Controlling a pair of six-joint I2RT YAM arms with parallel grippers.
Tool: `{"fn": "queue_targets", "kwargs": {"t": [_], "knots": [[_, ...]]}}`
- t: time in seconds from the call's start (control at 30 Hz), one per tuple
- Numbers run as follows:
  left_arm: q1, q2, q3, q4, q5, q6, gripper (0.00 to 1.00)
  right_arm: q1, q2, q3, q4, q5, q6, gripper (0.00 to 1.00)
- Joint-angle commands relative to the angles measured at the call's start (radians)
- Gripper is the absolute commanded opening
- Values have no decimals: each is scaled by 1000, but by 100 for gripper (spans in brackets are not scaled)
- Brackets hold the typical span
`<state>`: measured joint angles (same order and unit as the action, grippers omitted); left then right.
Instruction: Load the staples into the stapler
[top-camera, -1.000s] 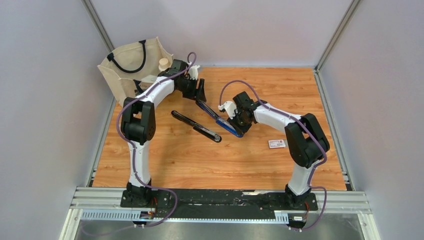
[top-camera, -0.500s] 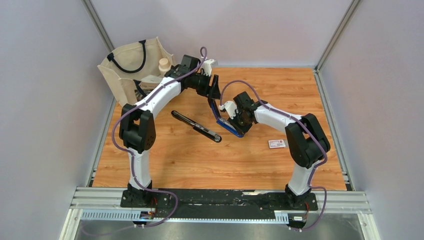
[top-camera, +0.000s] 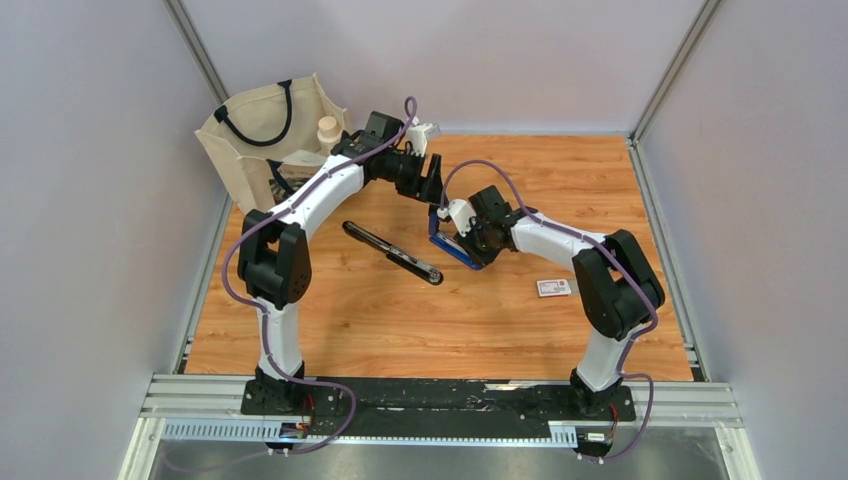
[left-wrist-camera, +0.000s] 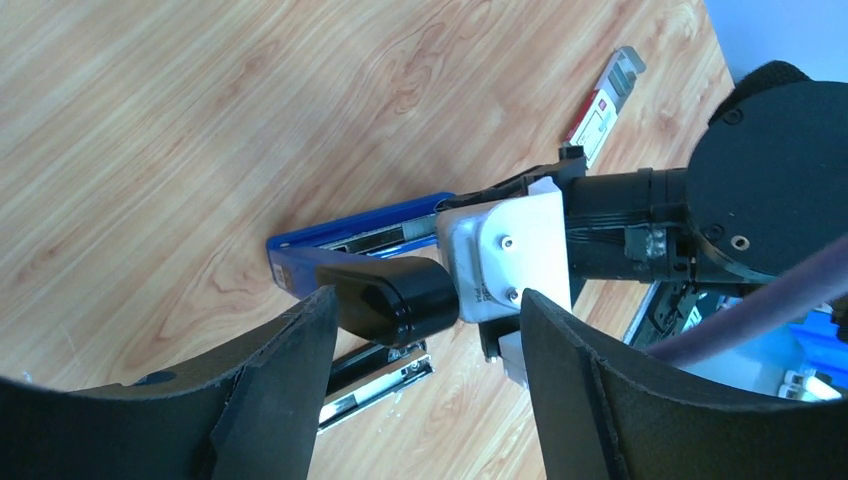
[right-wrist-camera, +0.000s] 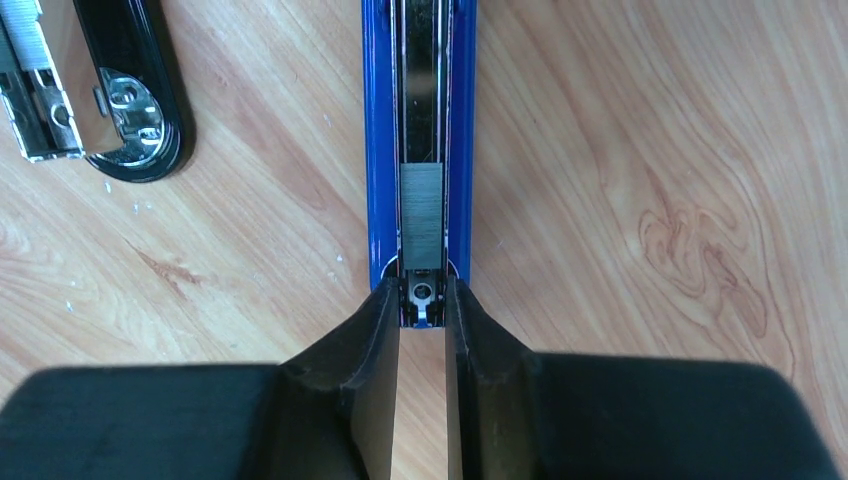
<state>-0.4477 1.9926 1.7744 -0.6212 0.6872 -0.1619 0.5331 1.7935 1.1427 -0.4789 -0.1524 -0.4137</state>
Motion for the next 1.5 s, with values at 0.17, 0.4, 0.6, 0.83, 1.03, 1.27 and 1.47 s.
{"fn": "queue_targets", "kwargs": {"t": [0.17,0.4,0.6,0.83,1.03,1.27,1.47], "knots": [[93,-107,-29,-3,26,64,77,-30,-8,-47,80,-22,-50,11],[168,-75,-62,-18,55,105,77,-68,-22,-70,103,-82,-68,12],[168,-84,-110,-8,75,125,77,-87,-45,-95,123,-124,-79,12],[170,-89,-125,-14,83,133,77,-100,-80,-127,152,-145,-77,11],[168,-87,-139,-14,77,143,77,-105,-86,-139,168,-142,-71,11],[168,-95,-150,-22,77,154,77,-108,-86,-146,175,-136,-57,11],[168,-106,-171,-8,86,150,77,-117,-109,-159,191,-148,-48,11]]}}
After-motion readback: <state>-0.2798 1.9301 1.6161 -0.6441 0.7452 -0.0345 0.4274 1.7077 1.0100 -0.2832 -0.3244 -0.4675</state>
